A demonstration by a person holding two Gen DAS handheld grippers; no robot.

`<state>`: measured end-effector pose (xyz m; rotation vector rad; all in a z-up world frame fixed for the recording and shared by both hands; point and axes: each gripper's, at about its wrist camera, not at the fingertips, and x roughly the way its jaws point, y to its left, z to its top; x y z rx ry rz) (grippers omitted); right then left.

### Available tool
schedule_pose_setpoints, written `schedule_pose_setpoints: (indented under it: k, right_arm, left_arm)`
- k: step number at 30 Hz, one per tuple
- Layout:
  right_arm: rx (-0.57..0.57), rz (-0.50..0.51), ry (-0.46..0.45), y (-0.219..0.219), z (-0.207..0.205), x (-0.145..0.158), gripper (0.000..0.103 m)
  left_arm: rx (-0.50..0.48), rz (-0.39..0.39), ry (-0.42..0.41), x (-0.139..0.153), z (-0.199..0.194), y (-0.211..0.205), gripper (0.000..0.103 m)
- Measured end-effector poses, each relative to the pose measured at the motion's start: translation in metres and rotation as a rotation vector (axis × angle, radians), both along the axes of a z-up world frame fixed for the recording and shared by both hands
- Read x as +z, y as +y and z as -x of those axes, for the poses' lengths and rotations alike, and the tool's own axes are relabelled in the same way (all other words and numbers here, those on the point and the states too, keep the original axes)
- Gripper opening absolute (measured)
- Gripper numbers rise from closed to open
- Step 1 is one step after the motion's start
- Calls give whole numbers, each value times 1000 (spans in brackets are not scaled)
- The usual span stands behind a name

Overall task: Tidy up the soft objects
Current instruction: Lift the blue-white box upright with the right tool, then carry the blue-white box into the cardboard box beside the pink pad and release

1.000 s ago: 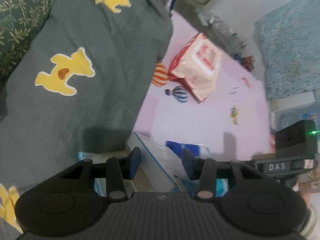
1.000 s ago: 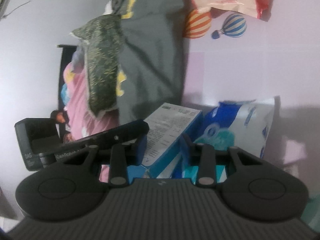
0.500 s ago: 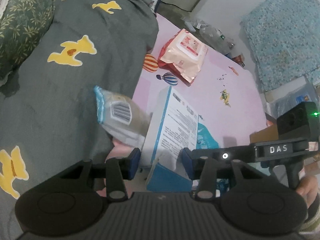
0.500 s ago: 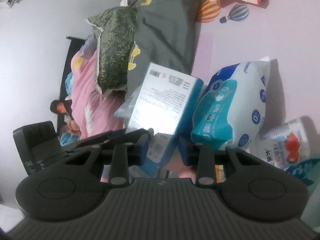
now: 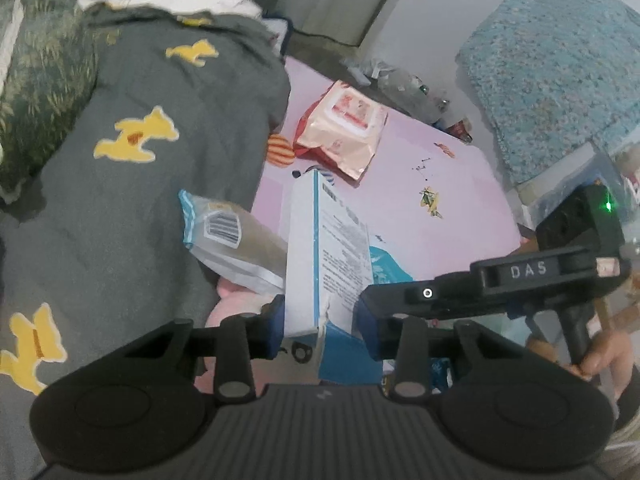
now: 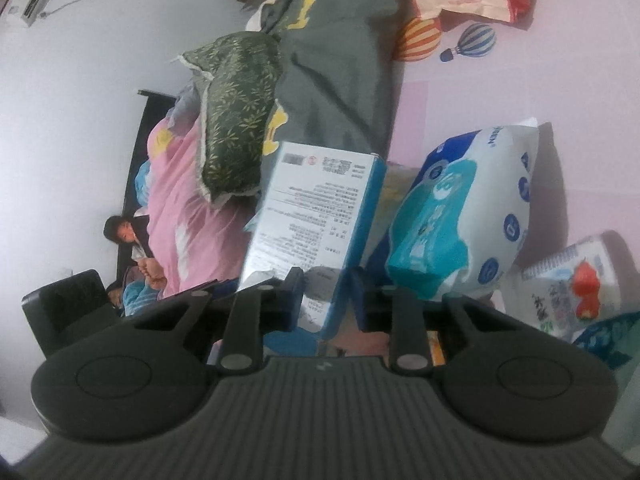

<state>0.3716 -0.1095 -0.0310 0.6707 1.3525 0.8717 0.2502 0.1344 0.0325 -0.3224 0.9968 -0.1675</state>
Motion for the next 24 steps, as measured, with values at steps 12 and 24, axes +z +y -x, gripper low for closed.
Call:
schedule_pose_setpoints:
  k: [12, 24]
  right_arm:
    - [-2, -43, -83, -26, 24, 30, 25]
    - [-218, -34, -204, -135, 97, 79, 25]
  left_arm:
    - [-51, -7, -99, 28, 35, -26, 36]
    - [-261, 65, -188, 53, 55, -117, 36]
